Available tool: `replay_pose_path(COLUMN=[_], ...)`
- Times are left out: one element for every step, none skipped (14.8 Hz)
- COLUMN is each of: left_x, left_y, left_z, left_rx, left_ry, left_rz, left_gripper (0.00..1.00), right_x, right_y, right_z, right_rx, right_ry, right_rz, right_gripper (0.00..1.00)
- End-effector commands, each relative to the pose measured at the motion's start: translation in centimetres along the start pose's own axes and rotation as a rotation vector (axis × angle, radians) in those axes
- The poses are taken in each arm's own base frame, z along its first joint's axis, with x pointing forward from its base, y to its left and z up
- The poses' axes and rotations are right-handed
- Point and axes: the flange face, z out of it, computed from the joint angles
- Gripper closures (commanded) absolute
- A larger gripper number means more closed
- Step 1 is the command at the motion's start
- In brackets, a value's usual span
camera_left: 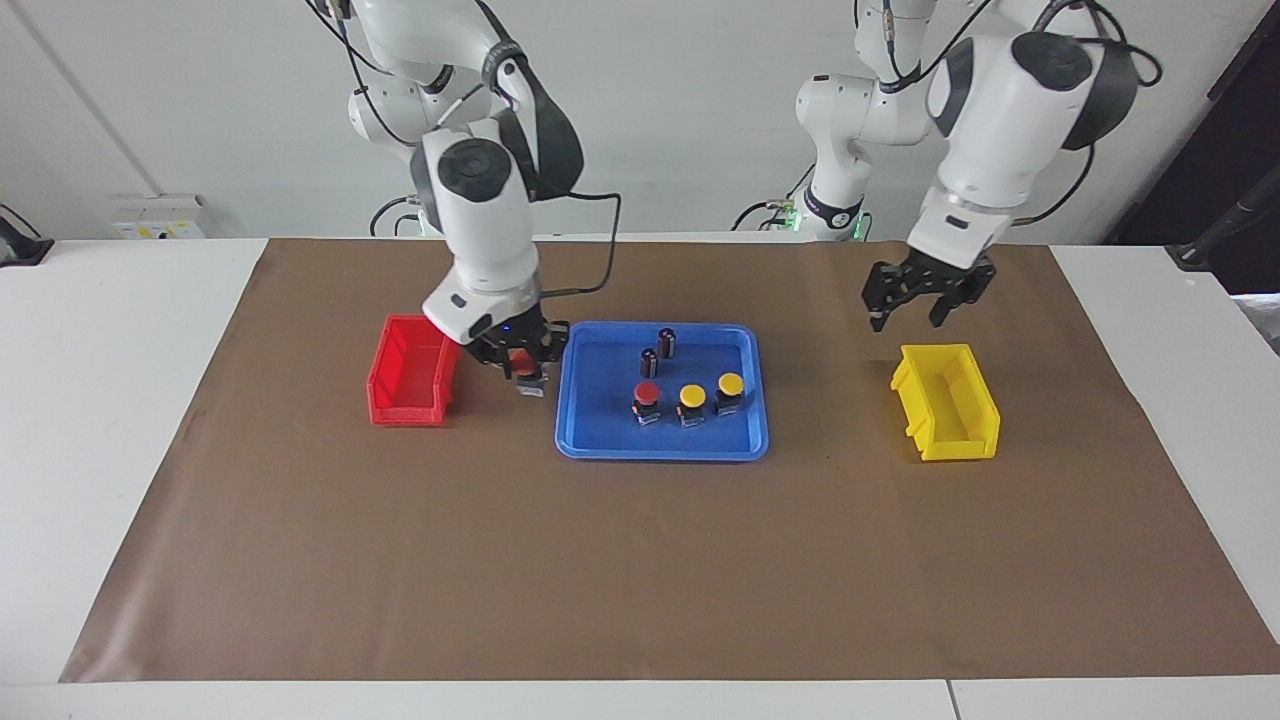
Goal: Sort red and yellow buttons by color
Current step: 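Drop the red button in the red bin while the left gripper reaches the tray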
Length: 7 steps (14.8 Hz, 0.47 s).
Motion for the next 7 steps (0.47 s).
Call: replay_pose_path(left_x=[-0.4, -1.0, -1.2, -1.6, -2.6, -3.7, -4.1], left_y=[5.1, 7.3, 8.7, 9.6, 10.8, 11.8, 12.1], left_z=[4.2, 5.9, 7.2, 8.5, 10.0, 11.5, 12.7], left_rx=[-0.028, -0.025, -0.023, -0.020, -0.017, -0.024, -0.029], left_ry=[-0.003, -0.006, -0.007, -0.014, -0.019, -0.007, 0.003], left_rz=[-0.020, -0.030, -0.027, -0.016, -0.003, -0.008, -0.017], left_gripper=[0.18, 0.18, 0.18, 0.18, 0.18, 0.18, 0.18], right_x=[-3.2, -4.1, -4.8, -5.5, -6.0, -6.6, -6.9], right_y=[7.7, 8.8, 10.6, 12.8, 14.2, 15.0, 14.9], right_z=[0.4, 0.8, 1.4, 2.2, 2.6, 3.3, 3.8], right_rx=[0.009, 0.009, 0.011, 0.015, 0.018, 0.020, 0.019], right_ry=[-0.029, -0.041, -0.056, -0.071, -0.076, -0.083, -0.077], right_rz=[-0.034, -0.040, -0.047, -0.066, -0.080, -0.066, -0.066], right_gripper=[0.83, 0.83, 0.83, 0.83, 0.83, 0.83, 0.83])
